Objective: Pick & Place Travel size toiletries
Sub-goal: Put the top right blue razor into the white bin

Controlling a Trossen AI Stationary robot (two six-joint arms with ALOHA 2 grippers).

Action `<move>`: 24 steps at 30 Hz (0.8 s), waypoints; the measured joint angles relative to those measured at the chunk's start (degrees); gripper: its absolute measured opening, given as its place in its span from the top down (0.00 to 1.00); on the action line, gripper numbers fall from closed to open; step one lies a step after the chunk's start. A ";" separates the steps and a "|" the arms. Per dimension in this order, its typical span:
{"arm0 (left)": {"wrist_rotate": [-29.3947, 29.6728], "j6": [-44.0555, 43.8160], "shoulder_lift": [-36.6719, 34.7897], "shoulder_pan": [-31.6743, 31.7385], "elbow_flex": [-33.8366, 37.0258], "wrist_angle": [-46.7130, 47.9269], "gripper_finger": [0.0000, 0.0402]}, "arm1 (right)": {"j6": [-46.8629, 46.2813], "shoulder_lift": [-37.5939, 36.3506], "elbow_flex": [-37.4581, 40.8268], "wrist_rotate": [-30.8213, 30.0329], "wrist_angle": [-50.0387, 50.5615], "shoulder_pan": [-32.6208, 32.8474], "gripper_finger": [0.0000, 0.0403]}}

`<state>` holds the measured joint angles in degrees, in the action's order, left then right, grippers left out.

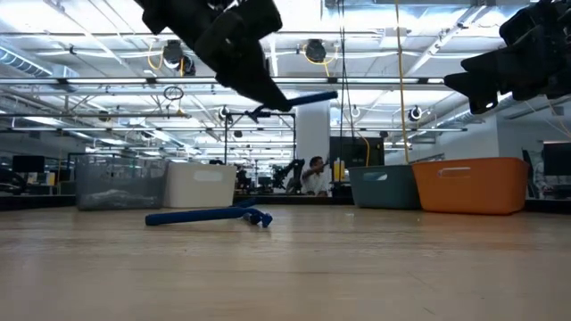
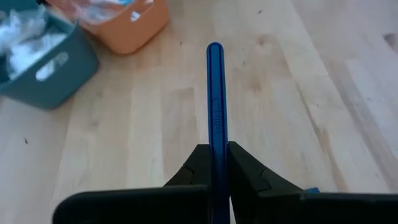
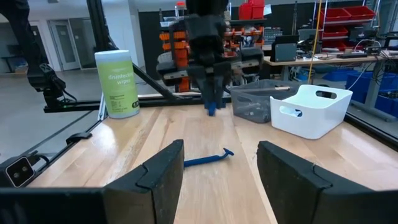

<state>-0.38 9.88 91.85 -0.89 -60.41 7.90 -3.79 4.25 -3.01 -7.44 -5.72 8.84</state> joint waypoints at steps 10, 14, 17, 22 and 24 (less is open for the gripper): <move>0.61 -4.36 -0.17 3.00 6.34 -5.23 0.97 | -0.01 0.00 0.01 0.00 0.00 0.00 0.52; 5.26 -6.80 -2.29 5.00 7.94 -5.61 0.97 | 0.00 0.02 0.01 0.00 0.00 0.01 0.52; 8.14 -9.51 -5.20 6.75 10.02 -4.99 0.97 | 0.00 0.00 0.01 0.00 -0.01 0.00 0.52; 17.25 -16.79 -12.14 9.92 14.35 -5.53 0.97 | -0.02 0.02 0.01 0.00 0.01 -0.01 0.52; 21.00 -20.01 -15.37 11.44 16.59 -5.55 0.97 | 0.00 0.00 0.02 0.00 -0.03 -0.01 0.52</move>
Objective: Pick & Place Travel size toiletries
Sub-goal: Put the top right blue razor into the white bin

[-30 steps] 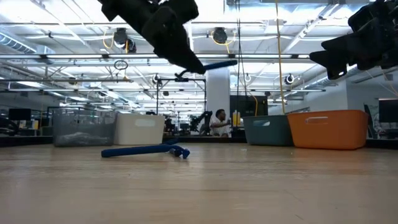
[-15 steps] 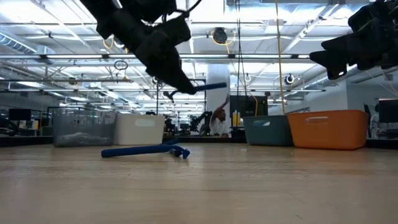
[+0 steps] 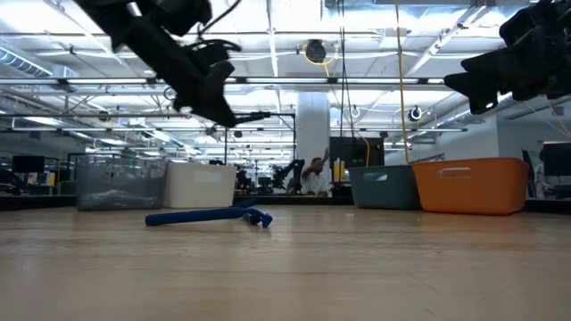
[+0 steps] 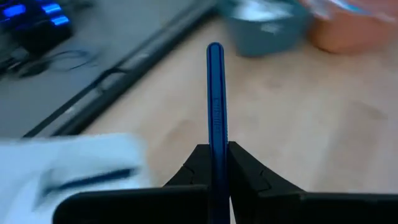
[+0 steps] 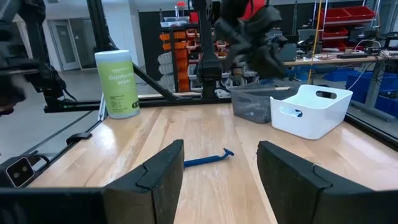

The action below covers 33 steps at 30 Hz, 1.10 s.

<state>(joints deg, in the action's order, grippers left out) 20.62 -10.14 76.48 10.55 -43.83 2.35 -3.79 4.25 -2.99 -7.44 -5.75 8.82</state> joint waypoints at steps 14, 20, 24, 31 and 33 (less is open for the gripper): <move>12.33 -22.02 -9.43 16.19 8.95 -0.05 0.93 | 0.00 0.00 -0.01 0.00 0.03 0.02 0.52; 12.37 -27.18 -6.89 20.34 9.59 -0.37 0.92 | 0.00 0.01 -0.02 0.00 0.01 0.02 0.52; 12.33 -27.12 -5.11 21.02 9.57 -1.42 0.92 | 0.00 0.02 0.00 0.00 0.03 0.01 0.52; 10.62 -22.95 -2.16 21.01 9.54 -4.44 0.92 | 0.00 0.00 0.00 0.00 0.01 0.00 0.52; 10.47 -22.97 -1.53 20.98 9.54 -4.71 0.91 | 0.00 0.00 -0.02 0.00 0.01 0.02 0.52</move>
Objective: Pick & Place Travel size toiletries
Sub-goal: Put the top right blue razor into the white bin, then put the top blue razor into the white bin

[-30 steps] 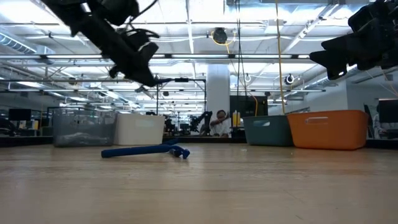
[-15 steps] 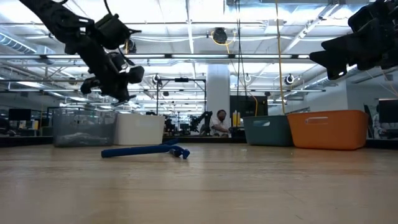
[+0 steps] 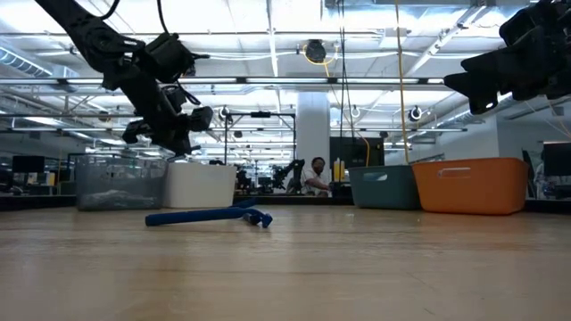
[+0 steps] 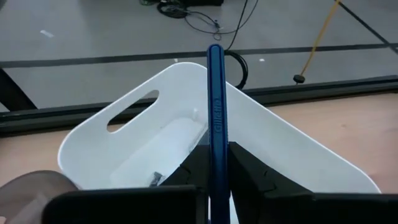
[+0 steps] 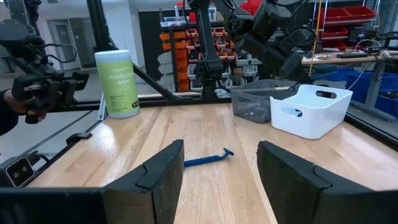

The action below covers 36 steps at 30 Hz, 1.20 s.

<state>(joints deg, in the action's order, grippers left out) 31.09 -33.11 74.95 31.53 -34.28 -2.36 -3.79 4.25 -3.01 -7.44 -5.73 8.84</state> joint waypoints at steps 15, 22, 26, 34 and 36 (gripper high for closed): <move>-0.07 3.92 0.60 0.02 -0.02 -0.71 0.51 | 0.00 0.00 0.02 0.00 0.02 0.00 0.52; -0.09 4.06 0.60 0.00 -0.02 -0.67 0.38 | 0.00 0.00 0.01 0.00 0.00 -0.01 0.52; -0.41 -0.68 0.60 0.02 -0.02 -0.31 0.34 | 0.00 0.00 0.00 0.00 0.00 0.00 0.52; -11.86 2.11 0.60 2.60 -0.07 0.74 0.33 | 0.00 0.00 0.00 0.00 0.00 -0.02 0.52; -11.30 2.41 0.60 2.64 -0.07 1.90 0.33 | 0.00 0.00 0.00 0.00 -0.01 0.00 0.52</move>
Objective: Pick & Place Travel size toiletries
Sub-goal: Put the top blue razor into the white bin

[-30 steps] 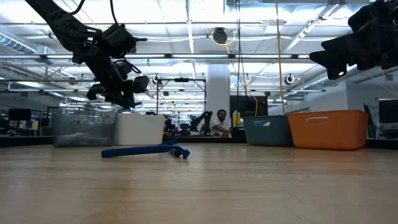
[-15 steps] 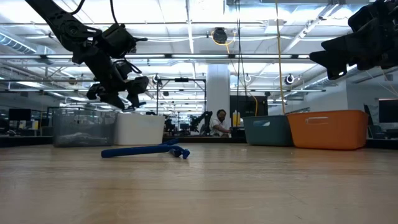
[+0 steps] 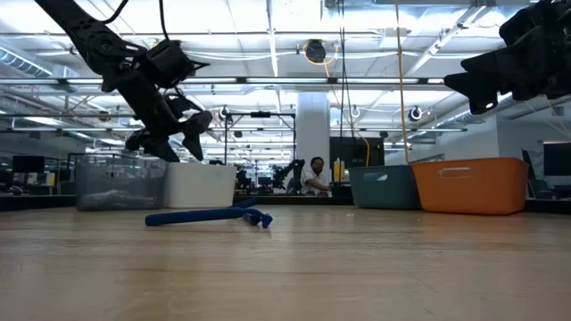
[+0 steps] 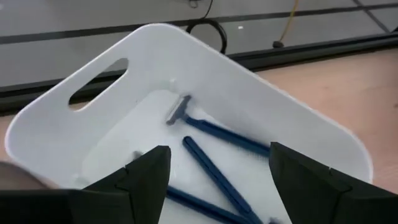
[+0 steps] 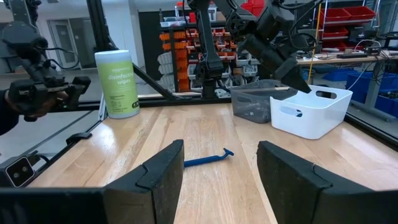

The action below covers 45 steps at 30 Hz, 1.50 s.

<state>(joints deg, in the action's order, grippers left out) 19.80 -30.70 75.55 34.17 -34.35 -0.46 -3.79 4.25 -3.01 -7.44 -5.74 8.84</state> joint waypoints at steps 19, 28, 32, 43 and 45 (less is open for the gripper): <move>-27.24 16.54 -3.20 -12.36 -0.03 -13.17 0.33 | 0.00 0.00 0.02 0.00 0.02 0.00 0.52; -26.33 37.06 1.74 -28.52 -0.04 -17.12 0.33 | 0.00 0.00 0.00 0.00 0.02 0.00 0.52; -25.88 38.26 6.65 -33.24 -0.04 -23.96 0.33 | 0.00 0.00 0.01 0.00 0.02 -0.01 0.52; -20.25 50.35 20.50 -38.36 -14.85 0.45 0.33 | 0.00 0.00 0.00 0.00 0.02 -0.01 0.52; -20.06 52.43 22.74 -38.42 -17.14 2.75 0.33 | 0.00 0.02 0.00 0.00 0.02 0.00 0.52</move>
<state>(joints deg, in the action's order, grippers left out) -0.26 21.73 98.29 -4.25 -51.49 2.29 -3.79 4.27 -3.01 -7.44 -5.72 8.84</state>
